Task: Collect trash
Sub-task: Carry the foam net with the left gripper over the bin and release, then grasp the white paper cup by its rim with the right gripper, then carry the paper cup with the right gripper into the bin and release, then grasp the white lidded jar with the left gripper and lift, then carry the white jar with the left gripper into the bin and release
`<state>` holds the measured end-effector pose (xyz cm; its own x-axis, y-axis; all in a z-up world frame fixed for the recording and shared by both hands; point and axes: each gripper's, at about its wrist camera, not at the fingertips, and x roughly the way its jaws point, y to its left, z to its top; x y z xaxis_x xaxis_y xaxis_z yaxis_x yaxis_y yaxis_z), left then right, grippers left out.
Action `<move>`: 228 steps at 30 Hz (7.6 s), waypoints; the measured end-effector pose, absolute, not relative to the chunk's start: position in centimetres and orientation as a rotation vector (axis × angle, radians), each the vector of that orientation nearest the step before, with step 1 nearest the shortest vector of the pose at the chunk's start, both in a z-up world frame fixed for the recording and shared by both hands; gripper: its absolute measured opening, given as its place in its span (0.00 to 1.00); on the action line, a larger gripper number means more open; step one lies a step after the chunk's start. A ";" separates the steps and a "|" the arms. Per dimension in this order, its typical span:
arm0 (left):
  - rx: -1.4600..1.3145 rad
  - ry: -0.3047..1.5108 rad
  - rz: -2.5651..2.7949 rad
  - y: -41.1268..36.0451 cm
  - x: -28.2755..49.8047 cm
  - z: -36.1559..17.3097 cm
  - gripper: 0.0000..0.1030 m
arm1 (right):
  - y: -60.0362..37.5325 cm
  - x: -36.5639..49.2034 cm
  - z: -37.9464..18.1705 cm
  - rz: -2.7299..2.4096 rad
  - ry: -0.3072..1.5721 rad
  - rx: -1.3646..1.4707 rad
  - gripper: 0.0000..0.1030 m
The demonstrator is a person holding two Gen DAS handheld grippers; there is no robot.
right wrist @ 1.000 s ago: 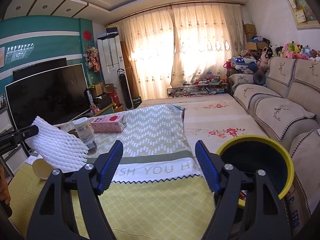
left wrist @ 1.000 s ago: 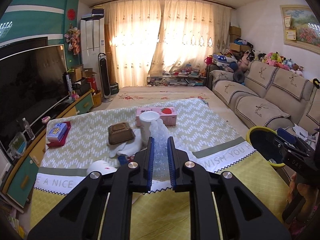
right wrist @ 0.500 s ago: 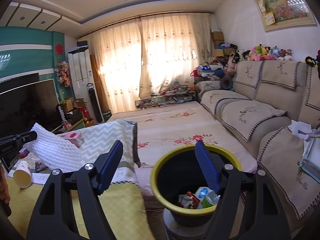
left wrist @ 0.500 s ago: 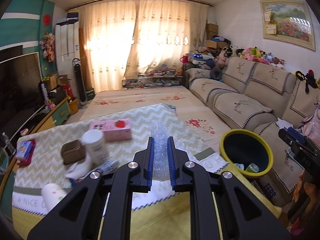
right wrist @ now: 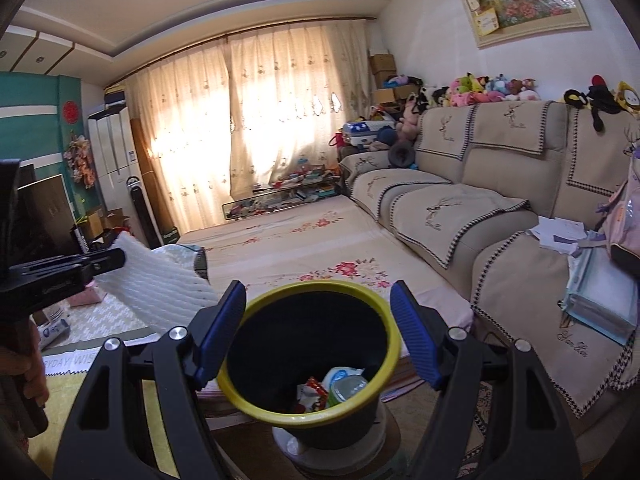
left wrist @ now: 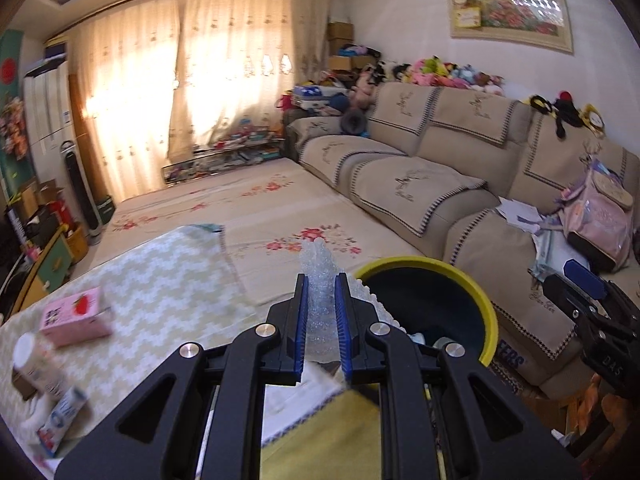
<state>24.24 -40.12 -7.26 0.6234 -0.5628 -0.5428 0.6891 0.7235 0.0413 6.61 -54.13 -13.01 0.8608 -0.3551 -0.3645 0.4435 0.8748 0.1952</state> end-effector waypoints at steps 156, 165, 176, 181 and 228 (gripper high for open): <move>0.032 0.671 -0.272 -14.0 38.5 -11.4 0.87 | -34.7 18.2 -12.9 0.041 0.446 0.184 0.58; 0.078 0.695 -0.254 -14.4 39.3 -13.1 0.46 | -35.0 18.5 -12.9 0.045 0.462 0.200 0.59; 0.083 0.600 -0.265 -14.4 36.2 -10.1 0.46 | -35.4 18.4 -12.7 0.040 0.450 0.213 0.59; 0.102 0.563 -0.297 -15.3 33.4 -7.4 0.45 | -35.9 17.6 -12.5 0.038 0.408 0.237 0.59; 0.080 0.552 -0.714 -31.3 25.0 -6.5 0.86 | -51.1 9.9 -13.9 -0.298 0.385 0.323 0.63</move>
